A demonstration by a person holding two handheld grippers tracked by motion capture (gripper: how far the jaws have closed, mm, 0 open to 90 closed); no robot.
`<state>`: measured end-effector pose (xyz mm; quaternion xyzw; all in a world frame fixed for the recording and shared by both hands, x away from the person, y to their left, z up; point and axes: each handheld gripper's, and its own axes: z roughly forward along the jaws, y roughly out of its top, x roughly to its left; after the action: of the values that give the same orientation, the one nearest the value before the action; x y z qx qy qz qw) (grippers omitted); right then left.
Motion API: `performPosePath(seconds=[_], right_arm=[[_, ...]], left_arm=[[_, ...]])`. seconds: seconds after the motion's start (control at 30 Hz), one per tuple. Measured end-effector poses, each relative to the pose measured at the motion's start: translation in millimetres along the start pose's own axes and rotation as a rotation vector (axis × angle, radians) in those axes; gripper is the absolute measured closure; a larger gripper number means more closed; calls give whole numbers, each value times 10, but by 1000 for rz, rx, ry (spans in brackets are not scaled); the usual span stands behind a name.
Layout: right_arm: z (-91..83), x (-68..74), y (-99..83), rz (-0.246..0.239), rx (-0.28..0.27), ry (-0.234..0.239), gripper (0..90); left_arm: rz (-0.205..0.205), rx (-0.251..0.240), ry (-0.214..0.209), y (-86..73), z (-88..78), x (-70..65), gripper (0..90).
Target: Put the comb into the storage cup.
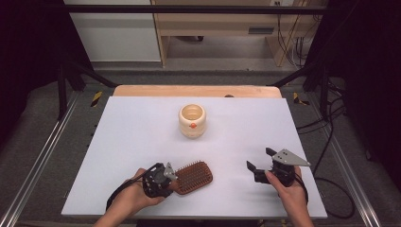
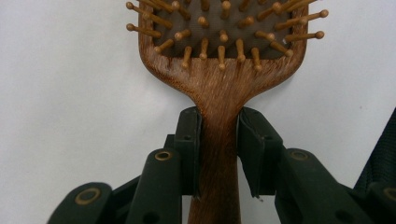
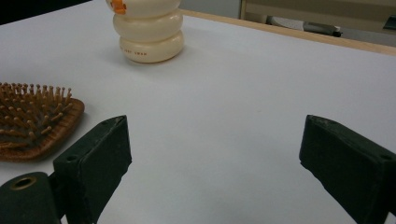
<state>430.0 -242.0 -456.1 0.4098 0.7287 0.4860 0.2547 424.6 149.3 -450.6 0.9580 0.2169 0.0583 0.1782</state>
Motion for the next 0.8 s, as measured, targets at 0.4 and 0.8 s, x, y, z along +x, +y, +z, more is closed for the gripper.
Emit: performPosePath(seconds=[0.4, 0.8], right_arm=[[-2, 4, 3, 7, -6, 5, 90], [-14, 41, 40, 11, -31, 16, 91]], left_arm=[[-8, -50, 25, -41, -35, -7, 725], [-4, -212, 151, 63, -126, 7, 725]])
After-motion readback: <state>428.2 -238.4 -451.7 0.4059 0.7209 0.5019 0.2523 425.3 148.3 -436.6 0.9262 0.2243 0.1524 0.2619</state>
